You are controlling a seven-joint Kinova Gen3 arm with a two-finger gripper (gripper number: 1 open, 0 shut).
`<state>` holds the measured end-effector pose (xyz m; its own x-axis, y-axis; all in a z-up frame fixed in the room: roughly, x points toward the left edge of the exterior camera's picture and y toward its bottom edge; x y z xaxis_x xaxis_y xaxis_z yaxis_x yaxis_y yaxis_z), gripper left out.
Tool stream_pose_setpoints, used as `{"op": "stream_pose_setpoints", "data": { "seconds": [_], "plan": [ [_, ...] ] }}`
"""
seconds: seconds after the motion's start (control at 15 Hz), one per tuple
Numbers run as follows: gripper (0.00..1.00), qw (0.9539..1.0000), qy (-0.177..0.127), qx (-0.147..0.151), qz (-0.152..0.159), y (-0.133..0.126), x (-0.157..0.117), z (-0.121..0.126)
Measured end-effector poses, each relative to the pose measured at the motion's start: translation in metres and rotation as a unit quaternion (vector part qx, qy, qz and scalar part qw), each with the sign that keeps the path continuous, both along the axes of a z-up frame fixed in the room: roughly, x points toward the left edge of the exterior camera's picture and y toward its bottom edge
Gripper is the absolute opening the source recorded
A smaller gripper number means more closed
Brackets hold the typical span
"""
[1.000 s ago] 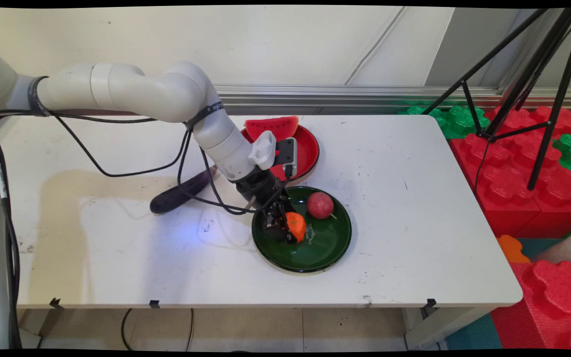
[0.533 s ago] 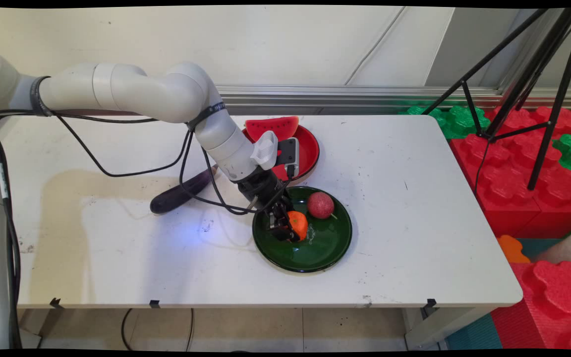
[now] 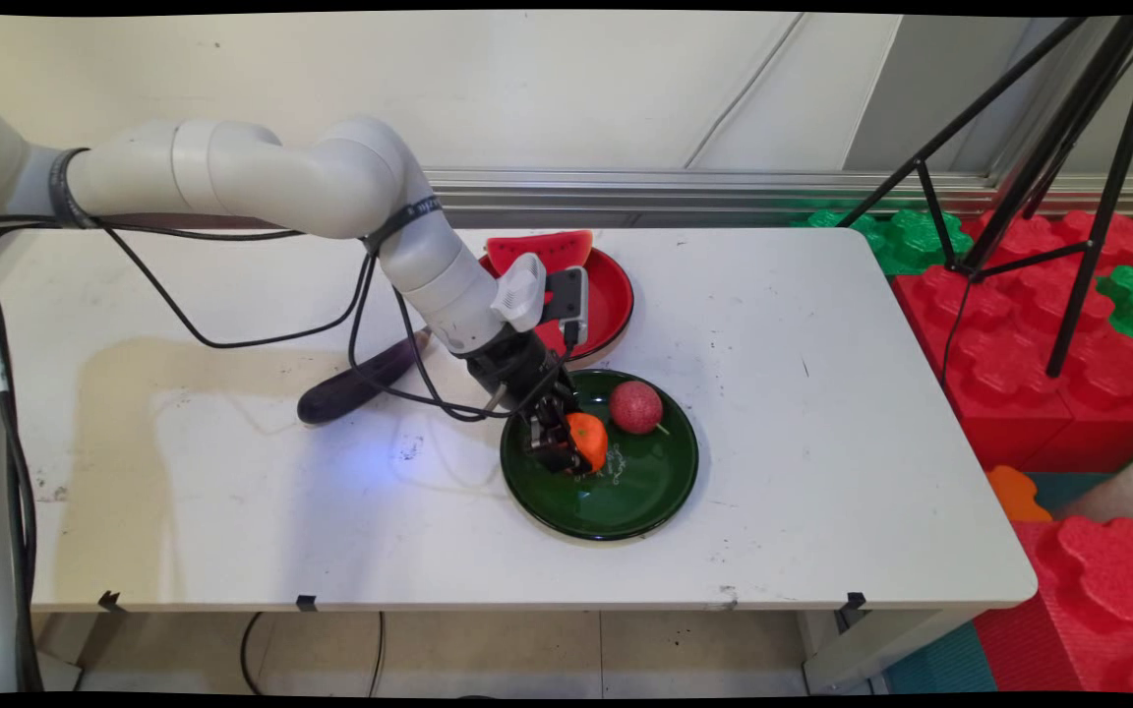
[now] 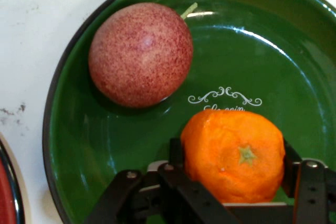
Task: Place the picked object on the table
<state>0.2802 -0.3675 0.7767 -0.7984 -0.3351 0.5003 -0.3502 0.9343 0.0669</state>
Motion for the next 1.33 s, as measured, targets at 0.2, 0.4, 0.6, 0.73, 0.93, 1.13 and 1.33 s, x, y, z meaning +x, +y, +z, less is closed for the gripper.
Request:
{"op": "stream_pose_setpoints", "data": {
  "seconds": [0.2, 0.4, 0.6, 0.73, 0.93, 1.13, 1.33],
  "plan": [
    [0.0, 1.0, 0.003, -0.007, 0.0, 0.003, 0.005, 0.009],
    [0.0, 0.9998, 0.009, -0.015, 0.003, 0.009, 0.013, 0.024],
    [0.0, 0.9996, 0.017, -0.02, 0.014, 0.017, 0.024, 0.043],
    [0.0, 0.9994, 0.022, -0.022, 0.018, 0.022, 0.031, 0.054],
    [0.0, 0.9988, 0.03, -0.027, 0.029, 0.034, 0.049, 0.078],
    [0.0, 0.9983, 0.035, -0.028, 0.038, 0.042, 0.063, 0.094],
    [0.0, 0.9977, 0.037, -0.029, 0.049, 0.051, 0.079, 0.108]
  ]
}}
